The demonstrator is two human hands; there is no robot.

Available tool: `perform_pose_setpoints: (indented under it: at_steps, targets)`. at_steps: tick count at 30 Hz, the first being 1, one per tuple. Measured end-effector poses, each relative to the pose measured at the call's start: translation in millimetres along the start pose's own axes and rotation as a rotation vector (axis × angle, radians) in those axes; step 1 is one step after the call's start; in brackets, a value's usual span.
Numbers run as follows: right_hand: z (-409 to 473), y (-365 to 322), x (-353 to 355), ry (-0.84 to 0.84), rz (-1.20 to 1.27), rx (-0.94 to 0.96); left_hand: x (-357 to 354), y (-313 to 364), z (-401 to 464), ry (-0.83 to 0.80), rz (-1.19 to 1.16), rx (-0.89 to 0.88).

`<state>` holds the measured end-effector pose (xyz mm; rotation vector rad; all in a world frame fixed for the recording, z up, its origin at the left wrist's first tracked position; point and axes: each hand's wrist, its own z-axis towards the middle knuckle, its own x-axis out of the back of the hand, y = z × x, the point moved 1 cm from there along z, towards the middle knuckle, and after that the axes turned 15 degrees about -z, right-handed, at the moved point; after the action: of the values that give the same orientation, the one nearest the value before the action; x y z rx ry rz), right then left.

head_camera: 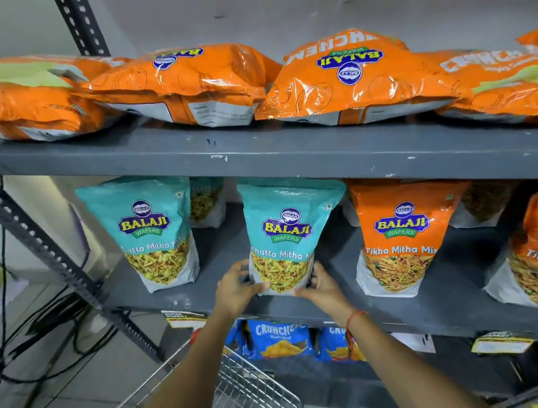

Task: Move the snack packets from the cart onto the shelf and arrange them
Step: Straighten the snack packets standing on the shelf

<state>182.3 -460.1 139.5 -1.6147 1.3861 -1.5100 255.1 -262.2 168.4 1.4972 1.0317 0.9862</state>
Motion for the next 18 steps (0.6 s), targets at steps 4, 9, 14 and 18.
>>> perform_pose_setpoints:
  at_steps: [4, 9, 14, 18]
  targets:
    - [7, -1, 0, 0.001, 0.002, -0.002, 1, -1, 4, 0.007, -0.019, 0.01]
    - [-5, -3, -1, 0.023, 0.008, 0.023, 5, 2, -10, 0.018, -0.032, 0.04]
    - [-41, -1, -5, 0.116, 0.023, -0.005, 24, 5, -40, 0.108, -0.049, 0.014]
    - [-85, 3, -6, 0.152, 0.019, -0.009, 28, 14, -68, 0.18, -0.146, 0.015]
